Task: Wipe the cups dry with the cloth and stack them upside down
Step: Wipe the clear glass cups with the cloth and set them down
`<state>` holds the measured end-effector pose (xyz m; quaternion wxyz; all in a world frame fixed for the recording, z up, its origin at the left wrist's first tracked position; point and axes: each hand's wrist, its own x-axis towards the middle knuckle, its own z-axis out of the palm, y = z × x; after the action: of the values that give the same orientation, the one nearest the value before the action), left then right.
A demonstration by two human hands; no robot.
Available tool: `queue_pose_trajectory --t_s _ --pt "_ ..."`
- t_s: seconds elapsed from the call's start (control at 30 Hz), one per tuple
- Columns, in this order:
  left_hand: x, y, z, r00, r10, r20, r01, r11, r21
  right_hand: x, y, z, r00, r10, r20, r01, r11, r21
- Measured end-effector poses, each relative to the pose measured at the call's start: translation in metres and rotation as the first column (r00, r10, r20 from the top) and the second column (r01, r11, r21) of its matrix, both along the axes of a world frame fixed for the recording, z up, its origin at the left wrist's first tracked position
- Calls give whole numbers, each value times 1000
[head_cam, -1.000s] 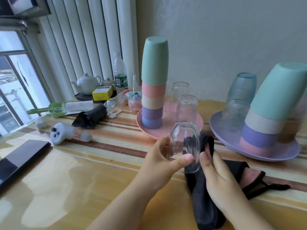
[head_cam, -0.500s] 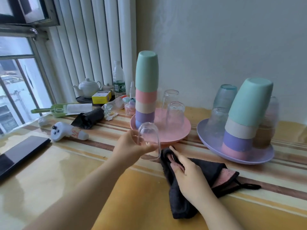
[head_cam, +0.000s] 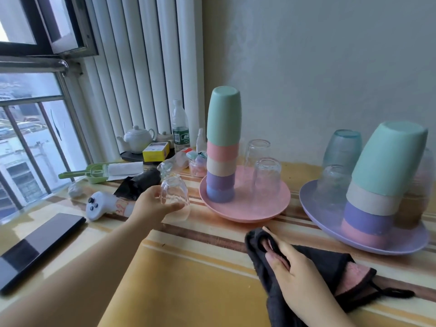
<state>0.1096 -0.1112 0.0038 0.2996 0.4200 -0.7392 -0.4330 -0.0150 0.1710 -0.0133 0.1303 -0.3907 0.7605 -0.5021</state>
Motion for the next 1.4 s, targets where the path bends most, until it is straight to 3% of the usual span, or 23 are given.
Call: queue_pose_trajectory --t_s 0.3,0.4,0.47,0.53,0.6,0.67,0.73,0.83,0.97,1.17,1.3,1.4 --pt "-11 3 -15 999 51 -18 -53 993 -103 -1 0 -1 1000 0 21 0 1000 26" --pt "-8 18 -12 987 159 6 -154 966 -209 0 1 0 1000 5 30 -5 1000 22" --pt "-5 33 -8 972 229 -53 -232 898 -375 -1 1 -1 999 4 35 -5 1000 21" --pt "-8 51 -3 978 162 -131 -208 801 -561 -1 0 -1 1000 1 31 -1 1000 18" --pt "-20 69 2 995 -20 -99 -45 783 -620 -2 0 -2 999 -8 33 7 1000 11" --pt "-43 90 8 982 -189 8 161 809 -565 -2 1 -4 998 -51 28 51 999 -16" --pt "-74 110 14 961 -273 50 269 872 -408 -3 2 -7 991 -132 22 133 990 -57" --pt "-122 127 17 964 -263 44 267 949 -168 -3 3 -8 969 -247 20 247 959 -141" --pt "-159 128 12 975 -218 43 220 974 -51 -8 2 -8 937 -333 106 349 914 -206" --pt "-178 119 3 983 -173 68 178 982 -70 -8 -2 -10 940 -313 136 335 921 -197" --pt "-168 121 9 987 -156 -39 149 977 -150 -9 -3 -9 942 -311 123 330 924 -191" --pt "-148 126 30 952 -206 -225 170 970 -172 -11 -2 -8 943 -299 145 323 927 -189"
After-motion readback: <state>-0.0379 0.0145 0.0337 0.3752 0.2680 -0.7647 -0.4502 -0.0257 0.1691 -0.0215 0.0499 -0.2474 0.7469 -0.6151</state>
